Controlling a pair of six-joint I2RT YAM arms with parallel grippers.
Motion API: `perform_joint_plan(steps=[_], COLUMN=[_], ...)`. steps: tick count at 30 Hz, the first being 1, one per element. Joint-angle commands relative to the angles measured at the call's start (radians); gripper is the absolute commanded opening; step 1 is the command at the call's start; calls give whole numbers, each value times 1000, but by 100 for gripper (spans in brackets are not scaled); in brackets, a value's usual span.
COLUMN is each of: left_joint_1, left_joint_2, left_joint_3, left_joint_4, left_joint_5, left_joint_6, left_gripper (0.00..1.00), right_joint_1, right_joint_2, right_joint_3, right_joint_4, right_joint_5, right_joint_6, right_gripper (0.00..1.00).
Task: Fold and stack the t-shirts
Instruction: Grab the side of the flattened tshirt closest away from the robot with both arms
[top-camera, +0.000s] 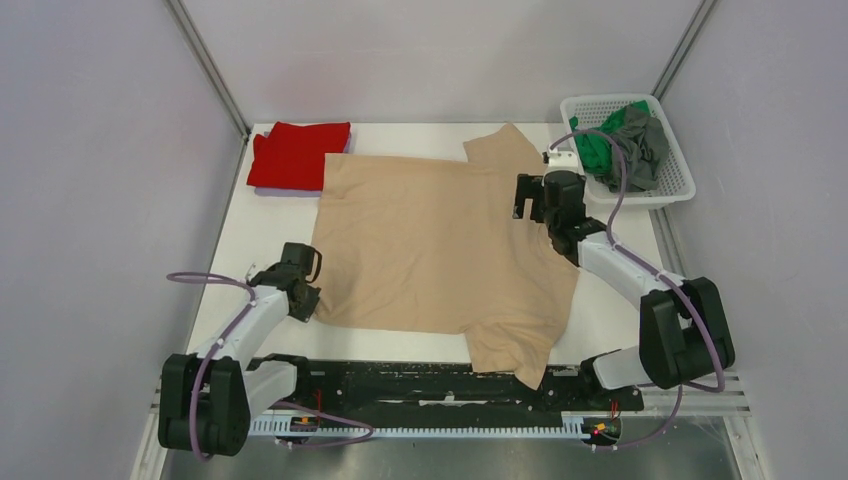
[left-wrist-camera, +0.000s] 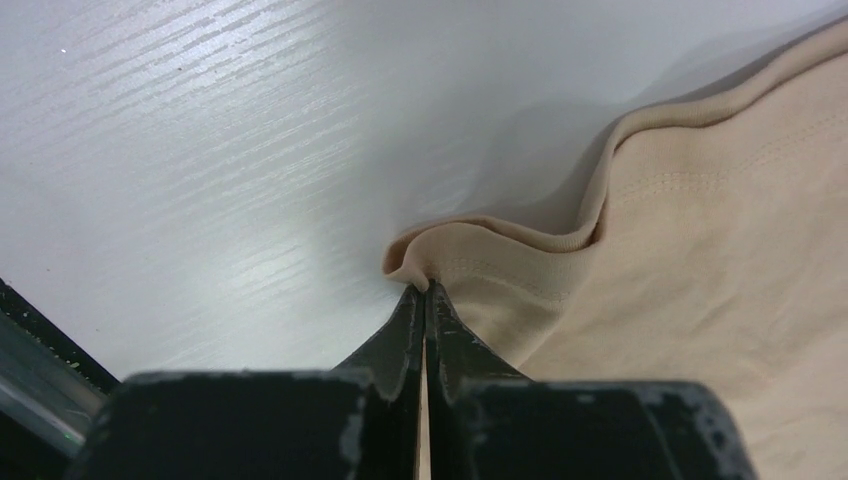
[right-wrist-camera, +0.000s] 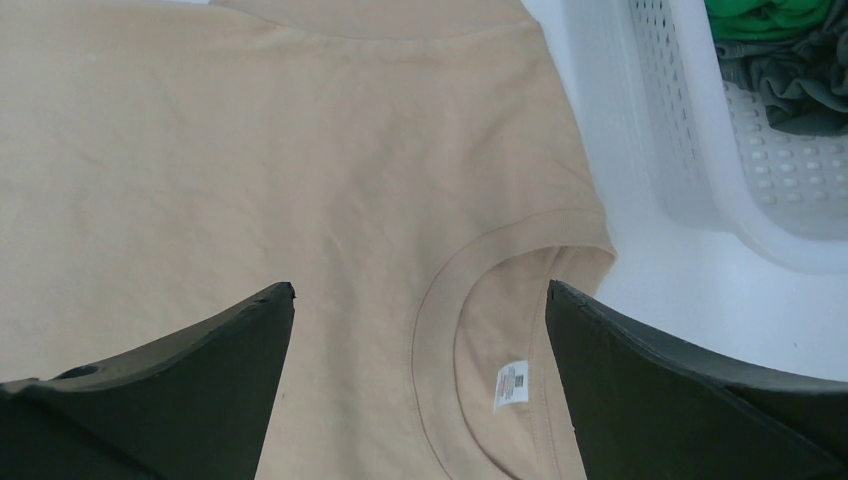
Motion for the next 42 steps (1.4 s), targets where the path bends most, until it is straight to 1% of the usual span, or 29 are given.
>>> perform_joint_plan(steps=[1,5,7,10,12,14,15,19,21,26,29,35,40,42], left_joint_1=[2,2,1,2,2,2,1,2,1,2,1,2,1,2], left_joint_2=[-47,-91,-111,-126,-126,-130,-132,-162,-172,-192,-200,-202,-217,-223], left_joint_3=[-23,-22,-33,-43,-49,-54,-54,-66,-67,-59,-60,-73,-87,-90], left_joint_4=[12,-15,-8,21,37,40,40,52,64,67,72,69,69,70], left_joint_5=[41,37,33,62,72,71,74,70,70,59,49,58,59,57], left_joint_6=[78,123,136,160,176,182,187,209,218,229,244,248,242,239], left_gripper=[2,2,2,2,2,2,2,2,2,2,2,2,2,2], right_joint_1=[48,142,198,273,325,406,452,696,777,917,954,959,955,942], right_joint_2=[-103,-173,-211,-287,-324,-348,-352,-328,-304,-243,-222,-223,-186,-179], right_joint_3=[-27,-11,-6,-35,-77,-120,-134,-118,-117,-136,-159,-260,-283,-287], right_joint_4=[-82,-276,-388,-533,-607,-668,-700,-833,-878,-929,-930,-848,-817,-792], right_joint_5=[48,65,40,-104,-213,-268,-306,-262,-250,-223,-181,-131,51,100], right_joint_6=[-21,-75,-73,-28,4,52,69,117,155,223,247,280,345,370], right_gripper=[98,98,98,97,92,90,87,82,80,73,72,65,63,61])
